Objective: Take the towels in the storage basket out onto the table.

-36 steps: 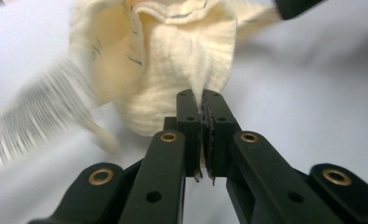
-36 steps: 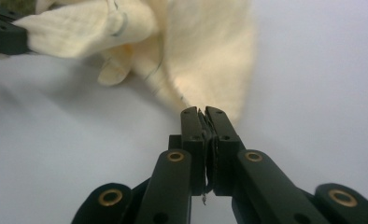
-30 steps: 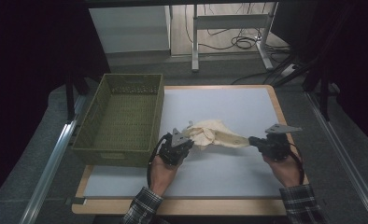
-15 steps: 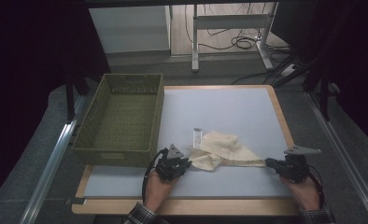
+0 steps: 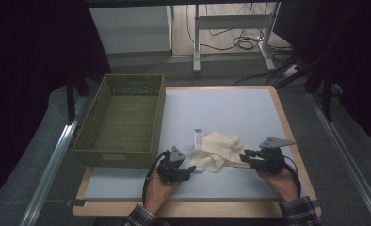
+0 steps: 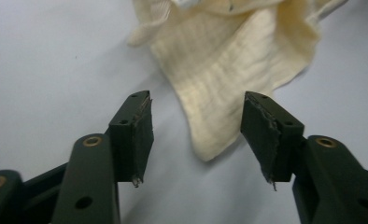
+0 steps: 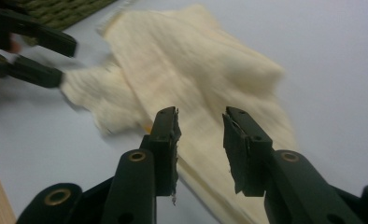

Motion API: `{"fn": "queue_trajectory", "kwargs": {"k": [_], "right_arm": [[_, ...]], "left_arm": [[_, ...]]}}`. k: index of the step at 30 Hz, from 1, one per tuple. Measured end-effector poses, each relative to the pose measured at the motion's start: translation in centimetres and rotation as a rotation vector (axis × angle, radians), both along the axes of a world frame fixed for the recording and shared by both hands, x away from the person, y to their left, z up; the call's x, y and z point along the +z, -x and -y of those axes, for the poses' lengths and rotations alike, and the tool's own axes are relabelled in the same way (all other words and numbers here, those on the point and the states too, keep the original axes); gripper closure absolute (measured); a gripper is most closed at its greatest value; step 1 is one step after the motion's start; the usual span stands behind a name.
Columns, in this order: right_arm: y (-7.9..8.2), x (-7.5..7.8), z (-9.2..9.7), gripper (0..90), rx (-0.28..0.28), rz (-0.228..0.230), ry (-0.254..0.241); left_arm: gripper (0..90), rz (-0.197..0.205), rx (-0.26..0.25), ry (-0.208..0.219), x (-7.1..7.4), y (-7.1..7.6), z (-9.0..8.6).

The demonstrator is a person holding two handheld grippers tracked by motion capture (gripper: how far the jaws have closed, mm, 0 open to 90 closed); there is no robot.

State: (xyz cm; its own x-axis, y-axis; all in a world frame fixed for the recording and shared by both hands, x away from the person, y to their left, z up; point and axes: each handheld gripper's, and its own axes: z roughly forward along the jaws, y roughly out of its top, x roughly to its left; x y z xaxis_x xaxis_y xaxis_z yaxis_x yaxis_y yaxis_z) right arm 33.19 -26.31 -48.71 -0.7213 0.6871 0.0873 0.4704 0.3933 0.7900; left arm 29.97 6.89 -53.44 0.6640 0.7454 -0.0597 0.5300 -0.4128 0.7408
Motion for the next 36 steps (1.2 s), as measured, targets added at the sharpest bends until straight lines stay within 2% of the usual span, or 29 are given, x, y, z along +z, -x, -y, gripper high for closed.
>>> {"fn": "queue_trajectory", "kwargs": {"k": [5, 9, 11, 13, 14, 16, 17, 18, 19, 20, 23, 25, 28, 30, 32, 36], "right_arm": [[-0.8, -0.4, -4.6, 58.8, 0.075, 0.028, 0.018], [-1.3, -1.1, -6.1, 60.0, 0.092, 0.031, 0.05], [-1.6, -1.7, -6.7, 72.2, 0.082, 0.037, 0.092], [-1.9, -2.0, -6.7, 84.1, 0.07, 0.042, 0.109], [-1.9, -1.9, -6.6, 87.2, 0.061, 0.047, 0.105], [-2.2, -1.3, -6.2, 88.1, 0.041, 0.065, 0.084], [-2.3, -0.8, -5.9, 88.3, 0.029, 0.078, 0.082], [-2.9, 0.4, -5.1, 88.4, 0.0, 0.098, 0.078], [-2.9, 0.4, -5.1, 88.4, 0.0, 0.098, 0.078], [-3.3, 1.1, -4.7, 88.4, -0.017, 0.11, 0.079], [-5.2, 2.8, -3.0, 88.4, -0.085, 0.125, 0.073], [-6.5, 3.4, -2.0, 88.2, -0.139, 0.122, 0.073], [-9.0, 3.2, 0.3, 85.4, -0.23, 0.064, 0.055], [-10.1, 2.7, 1.9, 82.7, -0.289, 0.032, 0.043], [-10.2, 2.5, 3.1, 80.5, -0.316, 0.017, 0.017], [-8.9, 2.5, 4.5, 76.6, -0.316, 0.026, -0.002]], "left_arm": [[39.0, 0.008, 0.012, -0.05, -0.6, -0.3, 0.1], [38.8, 0.006, 0.01, -0.039, -0.7, -0.4, 0.0], [38.8, 0.003, 0.009, -0.037, -0.7, -0.4, -0.1], [38.8, 0.003, 0.008, -0.037, -0.7, -0.4, -0.1], [38.8, 0.002, 0.007, -0.038, -0.7, -0.4, -0.1], [38.8, 0.001, 0.006, -0.037, -0.7, -0.5, -0.1], [38.9, -0.001, 0.005, -0.038, -0.6, -0.5, -0.1], [39.0, -0.003, 0.004, -0.043, -0.6, -0.6, -0.1], [39.0, -0.001, 0.003, -0.047, -0.6, -0.6, 0.0], [39.0, 0.001, 0.003, -0.05, -0.5, -0.7, 0.0], [39.2, 0.001, 0.007, -0.06, -0.4, -0.9, 0.2], [39.2, 0.002, 0.011, -0.06, -0.3, -1.0, 0.3], [39.2, 0.012, 0.013, -0.055, -0.1, -1.1, 0.2], [38.9, 0.026, 0.012, -0.036, 0.3, -1.0, 0.0], [38.6, 0.033, 0.003, -0.03, 0.7, -0.9, -0.1], [38.6, 0.034, -0.015, -0.001, 1.2, -0.7, -0.3]]}}
